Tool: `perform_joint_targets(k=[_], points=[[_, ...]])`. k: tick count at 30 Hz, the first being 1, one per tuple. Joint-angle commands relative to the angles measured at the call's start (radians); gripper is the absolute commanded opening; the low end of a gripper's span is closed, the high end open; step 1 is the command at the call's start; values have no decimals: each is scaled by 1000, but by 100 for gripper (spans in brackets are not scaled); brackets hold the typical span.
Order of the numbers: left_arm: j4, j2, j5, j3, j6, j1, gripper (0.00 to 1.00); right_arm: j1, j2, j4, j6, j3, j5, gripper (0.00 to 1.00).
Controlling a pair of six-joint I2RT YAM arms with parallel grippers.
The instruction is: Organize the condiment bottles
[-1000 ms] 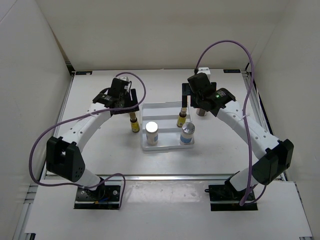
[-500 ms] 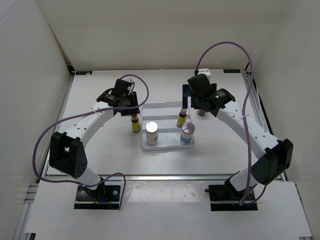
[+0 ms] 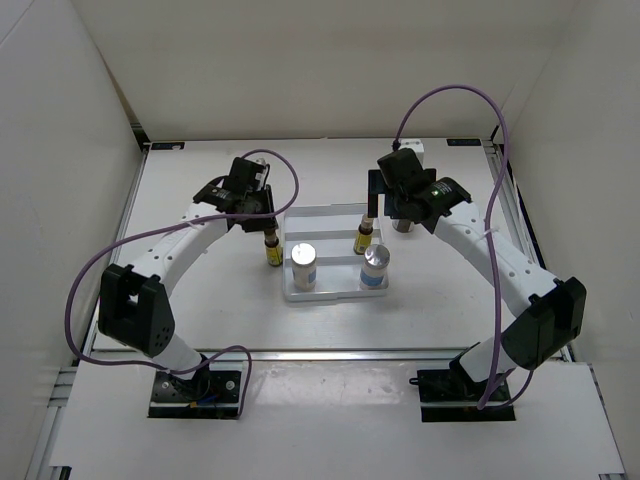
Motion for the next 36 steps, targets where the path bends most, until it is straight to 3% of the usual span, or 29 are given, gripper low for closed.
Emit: perform_joint_targets(k=[1,4,8,10,15,20,27,28,32,36], points=[[-33,-12,-17,39,16,-11,40,-2,-37,8,13,-11,24,100],[-43,-12,-40,58,38,-35,42,-2,-28,8,13,-11,24,100],[-70,-12,-83,78,38,-48,70,-2,-28,8,22,-11,24,100],[-79,-12,-94,78,38,-57,78,-2,-28,8,22,-11,24,100],[-79,-12,-105,69,38,-57,81,-2,-28,8,22,-11,24,100],[-79,-12,-105,60,38,-66,70,-2,-28,8,22,-20,24,100],[-79,7,-95,51,38,-66,43,-11,-28,8,22,-20,24,100],[-79,7,-95,61,38,-66,36,-11,-28,8,22,-20,24,100],[-112,7,-117,110,47,-66,25,-20,-28,-1,22,-20,24,100],[-157,7,-117,225,65,-66,20,-20,-28,-1,22,-20,24,100]])
